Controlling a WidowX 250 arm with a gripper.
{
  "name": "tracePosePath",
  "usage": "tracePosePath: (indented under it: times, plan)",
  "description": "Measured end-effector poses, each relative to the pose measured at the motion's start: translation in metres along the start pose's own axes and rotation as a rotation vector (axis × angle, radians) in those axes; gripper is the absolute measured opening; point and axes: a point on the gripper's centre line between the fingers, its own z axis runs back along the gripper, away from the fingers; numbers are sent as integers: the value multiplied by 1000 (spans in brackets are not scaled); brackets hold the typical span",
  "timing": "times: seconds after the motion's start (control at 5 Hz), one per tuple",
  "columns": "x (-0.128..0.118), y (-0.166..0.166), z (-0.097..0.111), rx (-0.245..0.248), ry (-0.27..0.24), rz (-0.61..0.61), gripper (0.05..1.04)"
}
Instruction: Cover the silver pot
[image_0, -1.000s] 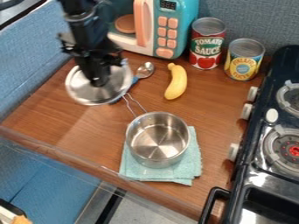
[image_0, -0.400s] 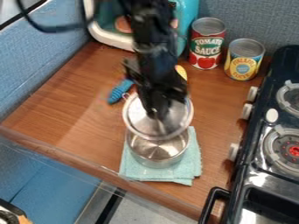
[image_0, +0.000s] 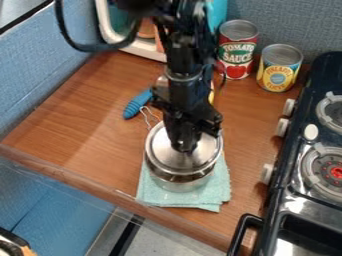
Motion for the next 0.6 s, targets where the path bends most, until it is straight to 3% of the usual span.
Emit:
tracePosePath:
  times: [0.2, 0.4, 0.6]
  plan:
    - [5, 0, -14, -10, 28, 1, 279]
    - [7, -2, -17, -22, 36, 0, 341]
    - [5, -2, -15, -24, 52, -9, 644]
